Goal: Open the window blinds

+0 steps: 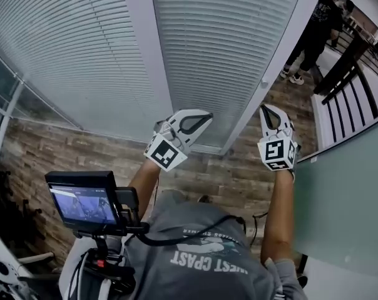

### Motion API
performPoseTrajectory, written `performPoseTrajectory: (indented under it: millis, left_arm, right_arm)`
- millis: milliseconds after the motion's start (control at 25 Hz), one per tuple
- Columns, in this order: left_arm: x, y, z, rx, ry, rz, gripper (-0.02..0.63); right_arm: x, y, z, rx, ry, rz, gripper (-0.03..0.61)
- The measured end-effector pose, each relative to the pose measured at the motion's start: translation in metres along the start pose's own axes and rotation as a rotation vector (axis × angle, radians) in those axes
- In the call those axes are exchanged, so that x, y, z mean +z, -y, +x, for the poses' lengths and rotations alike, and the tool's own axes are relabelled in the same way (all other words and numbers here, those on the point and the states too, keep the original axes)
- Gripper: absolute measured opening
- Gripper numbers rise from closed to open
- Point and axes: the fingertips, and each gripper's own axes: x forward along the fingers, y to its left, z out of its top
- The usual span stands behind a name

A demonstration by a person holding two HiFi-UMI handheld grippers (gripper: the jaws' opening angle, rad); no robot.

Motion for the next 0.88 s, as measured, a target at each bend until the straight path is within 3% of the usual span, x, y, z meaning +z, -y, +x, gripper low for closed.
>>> performPoseTrajectory:
  millis: [120, 280, 400, 480, 640, 880]
  left_arm:
    - [-0.033, -0.019, 0.033, 0.006, -0.053, -0.022, 0.003]
    - [-0.053, -0.046, 0.073, 0.008, -0.041, -0.011, 0.003]
    - [-0.068, -0.054, 0.087, -0.003, -0.059, -0.004, 0.003]
    - [-0.080, -0.066, 0.096, -0.001, -0.057, -0.018, 0.003]
    - [-0.089, -0.082, 0.106, -0.015, -0.060, -0.019, 0.003]
    - [-0.080, -0.075, 0.110, -0.044, -0.035, -0.021, 0.003]
  right_arm:
    - [-0.038, 0.025, 0.051, -0.048, -0.056, 0.008, 0.005]
    - [-0.081, 0.054, 0.109, -0.130, -0.167, -0.058, 0.010]
    - [-0.105, 0.049, 0.137, -0.147, -0.235, -0.129, 0.106]
    - [-0.119, 0.043, 0.158, -0.145, -0.271, -0.180, 0.110]
    - [-0.120, 0.043, 0.165, -0.235, -0.313, -0.306, 0.112]
    - [-0.105, 0.042, 0.139, -0.312, -0.287, -0.304, 0.112]
